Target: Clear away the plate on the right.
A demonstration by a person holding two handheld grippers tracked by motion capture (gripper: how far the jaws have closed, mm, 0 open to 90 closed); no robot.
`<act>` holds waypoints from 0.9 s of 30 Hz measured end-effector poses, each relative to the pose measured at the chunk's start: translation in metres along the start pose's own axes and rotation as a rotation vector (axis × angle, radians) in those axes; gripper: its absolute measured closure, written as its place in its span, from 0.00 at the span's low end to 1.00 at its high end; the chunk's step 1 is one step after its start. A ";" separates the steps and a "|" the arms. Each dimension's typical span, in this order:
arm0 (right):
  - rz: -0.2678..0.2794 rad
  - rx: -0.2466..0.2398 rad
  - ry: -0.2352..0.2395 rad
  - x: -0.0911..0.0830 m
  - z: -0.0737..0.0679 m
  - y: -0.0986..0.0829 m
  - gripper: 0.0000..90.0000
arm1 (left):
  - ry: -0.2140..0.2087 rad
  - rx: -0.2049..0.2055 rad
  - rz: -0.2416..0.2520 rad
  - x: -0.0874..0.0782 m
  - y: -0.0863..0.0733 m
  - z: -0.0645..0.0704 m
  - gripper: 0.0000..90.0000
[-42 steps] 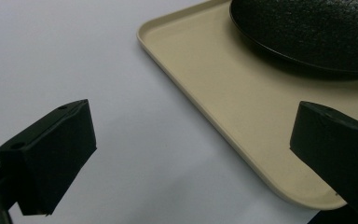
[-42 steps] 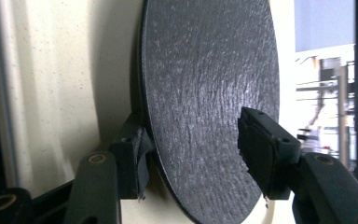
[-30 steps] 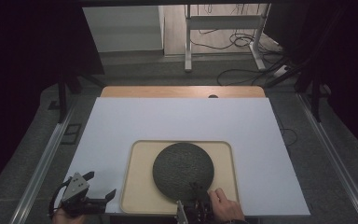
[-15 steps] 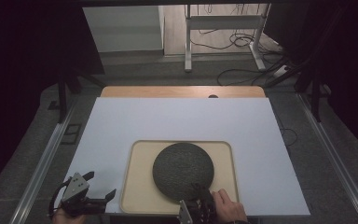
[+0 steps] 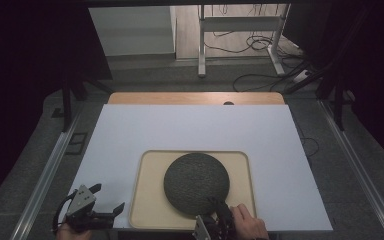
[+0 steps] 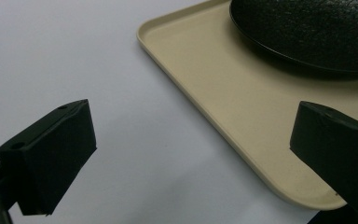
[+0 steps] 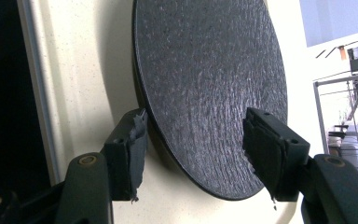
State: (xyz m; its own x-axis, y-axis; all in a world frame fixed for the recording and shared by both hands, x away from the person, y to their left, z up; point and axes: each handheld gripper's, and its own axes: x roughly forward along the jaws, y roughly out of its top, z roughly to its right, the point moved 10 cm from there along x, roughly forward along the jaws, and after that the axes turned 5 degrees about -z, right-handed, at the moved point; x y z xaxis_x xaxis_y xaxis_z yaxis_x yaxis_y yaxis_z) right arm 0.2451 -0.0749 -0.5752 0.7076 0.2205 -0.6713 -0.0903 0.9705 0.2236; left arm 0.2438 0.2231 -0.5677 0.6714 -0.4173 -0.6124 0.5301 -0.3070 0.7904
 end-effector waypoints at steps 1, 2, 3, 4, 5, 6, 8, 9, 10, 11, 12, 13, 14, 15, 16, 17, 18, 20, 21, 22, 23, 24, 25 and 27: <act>0.002 0.002 -0.003 0.000 0.000 0.000 0.45 | 0.000 0.000 -0.001 0.000 0.000 0.000 0.00; 0.003 0.003 0.000 -0.002 0.001 -0.001 0.45 | 0.000 0.001 -0.002 0.000 0.000 0.000 0.00; 0.003 0.003 0.000 -0.002 0.001 -0.001 0.45 | 0.000 0.001 -0.002 0.000 0.000 0.000 0.00; 0.006 0.011 0.000 -0.004 0.002 -0.002 0.45 | 0.000 0.001 -0.001 0.000 0.000 0.000 0.00; 0.006 0.011 0.000 -0.004 0.002 -0.002 0.45 | 0.000 -0.001 0.000 0.000 0.000 0.000 0.00; 0.008 0.016 0.001 -0.005 0.002 -0.002 0.45 | 0.000 -0.001 -0.001 0.000 0.000 0.000 0.00; 0.017 0.018 -0.001 -0.006 0.004 -0.003 0.45 | 0.000 -0.001 -0.002 0.000 0.000 0.000 0.00; 0.023 0.034 0.005 -0.007 0.005 -0.003 0.45 | -0.001 -0.001 -0.002 0.000 0.000 0.000 0.00; 0.023 0.034 0.005 -0.007 0.005 -0.003 0.45 | -0.001 -0.001 -0.002 0.000 0.000 0.000 0.00; 0.025 0.036 0.006 -0.008 0.005 -0.004 0.45 | 0.000 -0.001 -0.003 0.000 0.000 0.000 0.00; 0.032 0.046 0.007 -0.008 0.006 -0.004 0.45 | 0.000 -0.001 -0.003 0.000 0.000 0.000 0.00; 0.029 0.051 0.009 -0.009 0.007 -0.005 0.45 | 0.000 -0.002 -0.004 0.000 0.000 0.000 0.00; 0.033 0.056 0.010 -0.009 0.008 -0.005 0.45 | -0.001 -0.003 -0.004 0.000 0.000 0.000 0.00; 0.034 0.062 0.014 -0.010 0.009 -0.006 0.44 | 0.000 -0.003 -0.003 0.000 0.000 0.000 0.00; 0.034 0.062 0.014 -0.010 0.009 -0.006 0.44 | -0.001 -0.004 -0.003 0.000 0.000 0.000 0.00; 0.032 0.063 0.017 -0.010 0.009 -0.007 0.44 | -0.001 -0.004 -0.003 0.000 0.000 -0.001 0.00; 0.032 0.062 0.017 -0.010 0.010 -0.007 0.44 | 0.000 -0.004 -0.003 0.000 0.000 -0.001 0.00; 0.036 0.075 0.014 -0.010 0.012 -0.008 0.44 | -0.001 -0.005 -0.003 0.000 0.000 -0.001 0.00; 0.037 0.083 0.016 -0.010 0.013 -0.009 0.44 | 0.000 -0.005 -0.004 0.000 0.000 -0.001 0.00; 0.040 0.091 0.018 -0.010 0.014 -0.009 0.43 | 0.000 -0.005 -0.004 0.000 0.000 -0.001 0.00; 0.040 0.098 0.019 -0.011 0.015 -0.010 0.43 | 0.000 -0.005 -0.004 0.000 0.000 -0.001 0.00; 0.043 0.106 0.020 -0.011 0.016 -0.010 0.43 | -0.001 -0.006 -0.005 0.000 0.000 -0.001 0.00; 0.049 0.133 0.027 -0.010 0.018 -0.012 0.42 | 0.000 -0.006 -0.004 0.000 0.000 -0.001 0.00; 0.049 0.148 0.031 -0.010 0.019 -0.013 0.42 | -0.001 -0.006 -0.003 0.000 0.000 -0.001 0.00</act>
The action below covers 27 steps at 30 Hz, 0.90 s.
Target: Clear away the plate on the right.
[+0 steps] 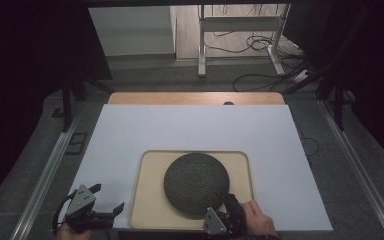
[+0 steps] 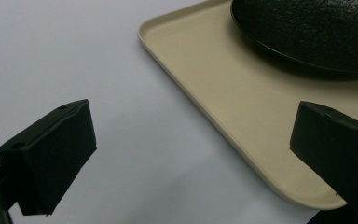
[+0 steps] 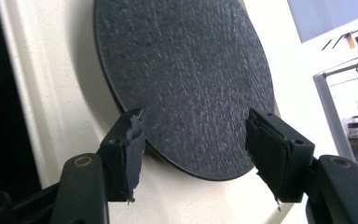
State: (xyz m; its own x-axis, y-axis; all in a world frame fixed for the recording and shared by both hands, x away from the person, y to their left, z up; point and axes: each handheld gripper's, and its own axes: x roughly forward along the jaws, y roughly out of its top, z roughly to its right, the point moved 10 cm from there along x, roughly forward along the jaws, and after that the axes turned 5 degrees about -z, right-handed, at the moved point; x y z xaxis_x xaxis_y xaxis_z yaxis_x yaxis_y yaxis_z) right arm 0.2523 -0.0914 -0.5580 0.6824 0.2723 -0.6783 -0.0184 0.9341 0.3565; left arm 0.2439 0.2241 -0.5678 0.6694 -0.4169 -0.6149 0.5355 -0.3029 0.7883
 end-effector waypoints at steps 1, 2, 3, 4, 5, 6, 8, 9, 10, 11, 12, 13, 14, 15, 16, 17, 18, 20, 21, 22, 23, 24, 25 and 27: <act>-0.001 0.010 0.004 0.000 0.001 -0.001 0.42 | 0.000 0.000 0.000 0.000 0.000 0.000 0.00; 0.002 0.037 0.011 0.001 0.003 -0.003 0.41 | 0.000 0.000 -0.001 0.000 0.000 0.000 0.00; 0.002 0.037 0.011 0.001 0.003 -0.003 0.41 | 0.001 0.000 -0.001 0.000 0.000 0.000 0.00; 0.002 0.047 0.021 0.001 0.004 -0.004 0.40 | 0.000 -0.001 -0.001 0.000 0.000 0.000 0.00; 0.004 0.059 0.025 0.001 0.005 -0.005 0.40 | 0.001 -0.001 -0.001 0.000 0.000 0.000 0.00; 0.008 0.080 0.023 0.002 0.007 -0.006 0.40 | 0.001 -0.001 -0.001 0.000 0.000 0.000 0.00; 0.004 0.090 0.026 0.002 0.009 -0.008 0.39 | 0.000 -0.001 -0.002 0.000 0.000 0.000 0.00; 0.004 0.097 0.030 0.002 0.010 -0.008 0.38 | -0.001 -0.001 -0.002 0.000 0.000 0.000 0.00; 0.005 0.103 0.032 0.002 0.010 -0.009 0.38 | -0.001 0.000 -0.003 0.000 0.000 0.000 0.00; 0.003 0.108 0.034 0.002 0.011 -0.010 0.38 | 0.000 0.000 -0.004 0.000 0.000 0.000 0.00; 0.003 0.114 0.037 0.002 0.012 -0.010 0.37 | 0.000 0.000 -0.004 0.000 0.000 0.000 0.00; 0.004 0.126 0.040 0.001 0.013 -0.010 0.37 | -0.001 0.000 -0.004 0.000 0.000 0.000 0.00; 0.008 0.130 0.045 0.001 0.013 -0.011 0.37 | -0.001 0.000 -0.004 0.000 0.000 0.000 0.00; 0.016 0.133 0.046 0.001 0.015 -0.010 0.36 | -0.001 0.000 -0.004 0.000 0.000 0.000 0.00; 0.020 0.146 0.049 0.001 0.015 -0.010 0.36 | -0.001 0.000 -0.005 0.000 0.000 0.000 0.00; 0.022 0.156 0.055 0.002 0.016 -0.011 0.35 | -0.001 0.000 -0.005 0.000 0.000 0.000 0.00; 0.023 0.163 0.054 0.002 0.016 -0.011 0.35 | -0.002 0.000 -0.005 0.000 0.000 0.000 0.00; 0.023 0.172 0.058 0.001 0.018 -0.013 0.34 | -0.001 0.001 -0.006 0.000 0.000 0.000 0.00; 0.024 0.178 0.063 0.001 0.018 -0.013 0.33 | -0.001 0.001 -0.006 0.000 -0.001 0.000 0.00; 0.031 0.198 0.065 0.001 0.020 -0.014 0.33 | -0.001 0.002 -0.007 0.000 -0.001 0.000 0.00; 0.031 0.198 0.065 0.001 0.020 -0.014 0.33 | -0.002 0.002 -0.007 0.000 -0.001 0.000 0.00; 0.030 0.206 0.068 0.001 0.021 -0.015 0.32 | -0.001 0.001 -0.007 0.000 -0.001 0.000 0.00; 0.034 0.215 0.073 0.001 0.022 -0.016 0.32 | -0.001 0.001 -0.007 0.000 -0.001 0.000 0.00; 0.039 0.238 0.076 0.001 0.024 -0.017 0.31 | -0.002 0.001 -0.007 0.000 -0.001 0.000 0.00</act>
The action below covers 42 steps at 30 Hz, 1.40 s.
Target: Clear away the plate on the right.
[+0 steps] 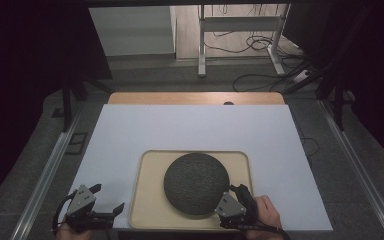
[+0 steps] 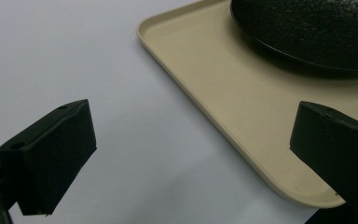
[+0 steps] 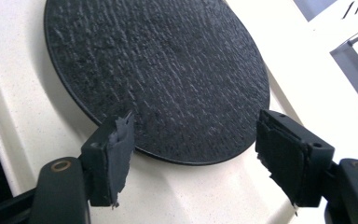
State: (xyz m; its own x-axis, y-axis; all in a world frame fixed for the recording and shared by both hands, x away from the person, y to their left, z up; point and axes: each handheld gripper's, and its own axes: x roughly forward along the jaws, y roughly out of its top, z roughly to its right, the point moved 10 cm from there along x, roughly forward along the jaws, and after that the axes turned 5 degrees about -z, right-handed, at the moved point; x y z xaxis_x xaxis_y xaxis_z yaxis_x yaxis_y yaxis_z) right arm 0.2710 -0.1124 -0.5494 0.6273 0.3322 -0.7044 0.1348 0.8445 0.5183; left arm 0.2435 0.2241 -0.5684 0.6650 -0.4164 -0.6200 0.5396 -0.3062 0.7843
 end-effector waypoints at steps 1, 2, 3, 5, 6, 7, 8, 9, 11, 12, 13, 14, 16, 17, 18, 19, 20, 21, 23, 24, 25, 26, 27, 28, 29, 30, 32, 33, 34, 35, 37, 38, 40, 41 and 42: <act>0.004 0.011 0.003 0.000 0.002 0.000 0.30 | 0.000 0.000 0.000 0.000 0.000 0.000 0.00; 0.006 0.018 0.007 0.000 0.002 -0.001 0.30 | 0.000 0.000 -0.001 0.000 0.000 0.000 0.00; 0.007 0.030 0.009 0.000 0.003 -0.001 0.30 | 0.000 0.001 -0.002 0.000 0.000 0.000 0.00; 0.009 0.048 0.010 0.000 0.006 -0.003 0.29 | -0.001 0.002 -0.002 0.000 0.000 0.000 0.00; 0.012 0.057 0.013 0.000 0.006 -0.003 0.29 | 0.000 0.002 -0.003 0.000 0.000 0.000 0.00; 0.012 0.073 0.017 0.000 0.009 -0.004 0.28 | -0.001 0.002 -0.003 0.000 0.000 0.000 0.00; 0.012 0.073 0.017 0.000 0.009 -0.004 0.28 | -0.001 0.001 -0.003 0.000 0.000 0.000 0.00; 0.012 0.080 0.019 0.000 0.010 -0.005 0.28 | -0.001 0.001 -0.003 0.000 0.000 0.000 0.00; 0.019 0.094 0.024 0.000 0.012 -0.006 0.27 | -0.001 0.002 -0.003 0.000 0.000 0.000 0.00; 0.021 0.103 0.023 0.000 0.013 -0.006 0.27 | -0.002 0.002 -0.004 0.000 0.000 0.000 0.00; 0.023 0.112 0.026 0.000 0.013 -0.007 0.27 | -0.002 0.003 -0.004 0.001 0.000 0.000 0.00; 0.026 0.123 0.030 0.000 0.014 -0.007 0.27 | -0.002 0.003 -0.005 0.001 -0.001 0.001 0.00; 0.030 0.135 0.031 0.001 0.015 -0.008 0.26 | -0.001 0.005 -0.007 0.001 -0.001 0.000 0.00; 0.030 0.139 0.029 0.001 0.016 -0.009 0.25 | -0.001 0.005 -0.007 0.001 -0.001 0.000 0.00; 0.031 0.144 0.028 0.001 0.016 -0.009 0.25 | -0.001 0.005 -0.007 0.000 -0.001 0.000 0.00; 0.031 0.151 0.026 0.002 0.017 -0.010 0.24 | -0.001 0.004 -0.007 0.000 -0.001 0.000 0.00; 0.031 0.151 0.026 0.002 0.017 -0.010 0.24 | 0.000 0.004 -0.007 0.000 -0.001 0.000 0.00; 0.031 0.156 0.027 0.003 0.018 -0.011 0.23 | 0.000 0.004 -0.006 0.000 -0.001 0.000 0.00; 0.031 0.165 0.027 0.003 0.019 -0.012 0.22 | 0.000 0.004 -0.005 0.000 -0.001 0.000 0.00; 0.031 0.168 0.027 0.003 0.019 -0.013 0.22 | -0.001 0.004 -0.006 0.000 -0.001 0.000 0.00; 0.031 0.177 0.029 0.003 0.020 -0.014 0.21 | -0.001 0.005 -0.006 0.000 -0.001 0.000 0.00; 0.031 0.177 0.029 0.003 0.020 -0.014 0.21 | -0.001 0.005 -0.006 0.000 -0.001 0.000 0.00; 0.031 0.181 0.028 0.003 0.021 -0.014 0.20 | -0.001 0.006 -0.006 0.000 -0.001 0.000 0.00; 0.032 0.187 0.029 0.003 0.022 -0.015 0.20 | -0.001 0.005 -0.005 0.000 -0.001 0.000 0.00; 0.034 0.192 0.031 0.002 0.023 -0.015 0.19 | -0.001 0.005 -0.005 0.000 -0.001 0.000 0.00; 0.035 0.203 0.038 0.002 0.023 -0.016 0.18 | -0.001 0.004 -0.004 0.000 -0.001 0.000 0.00; 0.037 0.216 0.043 0.001 0.025 -0.017 0.16 | -0.001 0.003 -0.004 0.000 -0.001 0.000 0.00; 0.038 0.227 0.048 0.001 0.025 -0.017 0.15 | 0.000 0.003 -0.004 0.000 -0.001 0.000 0.00; 0.039 0.235 0.053 0.001 0.025 -0.018 0.14 | -0.001 0.004 -0.004 0.000 -0.001 0.000 0.00; 0.039 0.241 0.054 0.001 0.026 -0.018 0.13 | -0.001 0.004 -0.005 0.000 -0.001 0.000 0.00; 0.041 0.252 0.060 0.000 0.027 -0.020 0.11 | -0.001 0.005 -0.005 0.000 -0.001 0.000 0.00; 0.041 0.253 0.061 0.000 0.027 -0.020 0.11 | -0.001 0.005 -0.005 0.000 -0.001 0.000 0.00; 0.039 0.255 0.058 0.000 0.028 -0.021 0.09 | -0.001 0.005 -0.005 0.000 -0.001 0.000 0.00; 0.038 0.258 0.061 -0.001 0.028 -0.022 0.09 | -0.002 0.005 -0.005 0.000 -0.001 0.000 0.00; 0.036 0.258 0.060 -0.001 0.028 -0.023 0.09 | -0.002 0.004 -0.004 0.000 -0.001 0.000 0.00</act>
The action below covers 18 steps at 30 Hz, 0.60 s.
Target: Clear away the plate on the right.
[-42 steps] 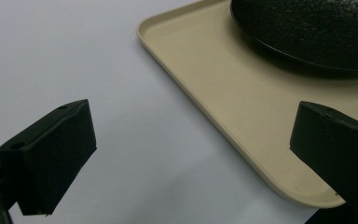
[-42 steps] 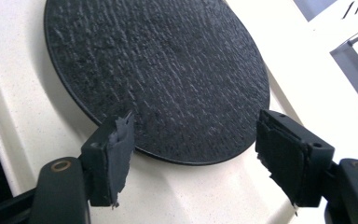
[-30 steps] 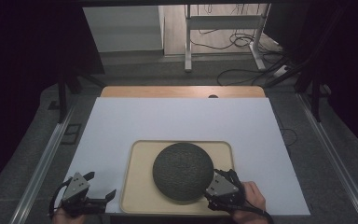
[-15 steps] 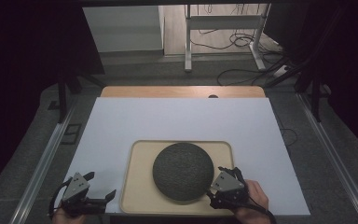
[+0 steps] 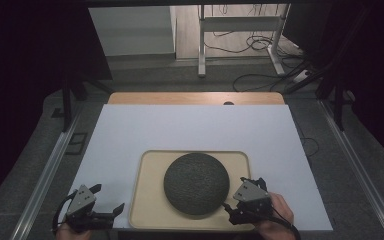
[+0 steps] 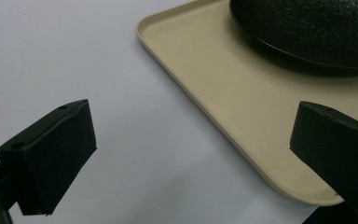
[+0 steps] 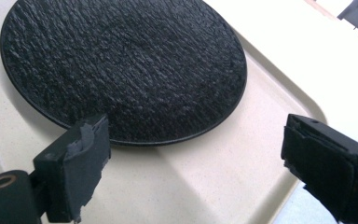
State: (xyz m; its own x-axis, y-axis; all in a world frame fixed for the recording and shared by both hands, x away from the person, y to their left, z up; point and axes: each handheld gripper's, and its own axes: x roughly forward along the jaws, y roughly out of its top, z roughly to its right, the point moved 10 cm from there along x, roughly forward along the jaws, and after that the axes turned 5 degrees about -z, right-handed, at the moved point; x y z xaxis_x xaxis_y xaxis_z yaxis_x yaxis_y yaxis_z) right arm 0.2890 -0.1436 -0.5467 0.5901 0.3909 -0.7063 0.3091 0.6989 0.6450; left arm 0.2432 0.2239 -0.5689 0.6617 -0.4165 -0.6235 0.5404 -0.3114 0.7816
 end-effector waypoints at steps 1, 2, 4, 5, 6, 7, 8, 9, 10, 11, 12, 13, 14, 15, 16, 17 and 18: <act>0.000 0.003 -0.001 0.000 0.000 -0.001 0.08 | 0.000 0.000 0.000 0.000 0.000 0.000 0.00; 0.000 0.005 0.000 -0.001 0.001 -0.001 0.08 | 0.000 0.000 0.000 0.000 0.000 0.000 0.00; 0.000 0.013 0.002 -0.002 0.002 -0.002 0.07 | 0.000 0.000 0.000 0.000 0.000 0.000 0.00; 0.000 0.015 0.001 -0.002 0.002 -0.003 0.07 | 0.000 0.000 0.000 0.000 0.000 0.000 0.00; 0.002 0.018 0.000 -0.003 0.003 -0.003 0.06 | 0.000 -0.001 0.000 0.000 0.000 0.000 0.00; 0.001 0.025 0.002 -0.003 0.004 -0.004 0.06 | -0.001 0.000 0.000 0.000 0.000 0.000 0.00; 0.003 0.029 0.001 -0.004 0.005 -0.004 0.06 | -0.001 0.000 -0.001 0.000 0.000 0.000 0.00; 0.002 0.036 0.000 -0.005 0.005 -0.005 0.06 | -0.001 0.001 -0.001 0.000 0.000 0.000 0.00; 0.002 0.036 0.001 -0.005 0.006 -0.006 0.06 | -0.001 0.000 -0.002 0.000 0.000 0.000 0.00; 0.002 0.039 -0.002 -0.005 0.006 -0.006 0.06 | -0.001 0.001 -0.002 0.000 0.000 0.000 0.00; 0.001 0.040 -0.004 -0.006 0.007 -0.007 0.06 | -0.001 0.001 -0.002 0.000 0.000 0.000 0.00; -0.001 0.045 -0.005 -0.006 0.007 -0.008 0.06 | -0.001 0.001 -0.002 0.000 0.000 0.000 0.00; -0.005 0.047 -0.005 -0.006 0.008 -0.010 0.06 | -0.001 0.000 -0.002 0.000 0.000 0.000 0.00; -0.006 0.051 -0.008 -0.006 0.008 -0.011 0.06 | -0.001 0.000 -0.001 0.000 0.000 0.000 0.00; -0.006 0.053 -0.007 -0.006 0.009 -0.012 0.05 | -0.001 -0.001 -0.001 0.000 0.000 0.000 0.00; -0.006 0.060 -0.007 -0.006 0.009 -0.013 0.05 | -0.001 -0.001 -0.001 0.000 0.000 0.000 0.00; -0.006 0.066 -0.005 -0.006 0.010 -0.014 0.05 | 0.000 0.000 -0.001 0.000 0.000 0.000 0.00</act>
State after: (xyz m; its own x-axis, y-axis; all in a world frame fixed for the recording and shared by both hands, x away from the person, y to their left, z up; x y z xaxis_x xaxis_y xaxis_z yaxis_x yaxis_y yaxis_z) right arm 0.2884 -0.1616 -0.5480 0.5918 0.3839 -0.7088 0.3609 0.6600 0.6589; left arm 0.2432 0.2239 -0.5691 0.6608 -0.4166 -0.6243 0.5414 -0.3115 0.7809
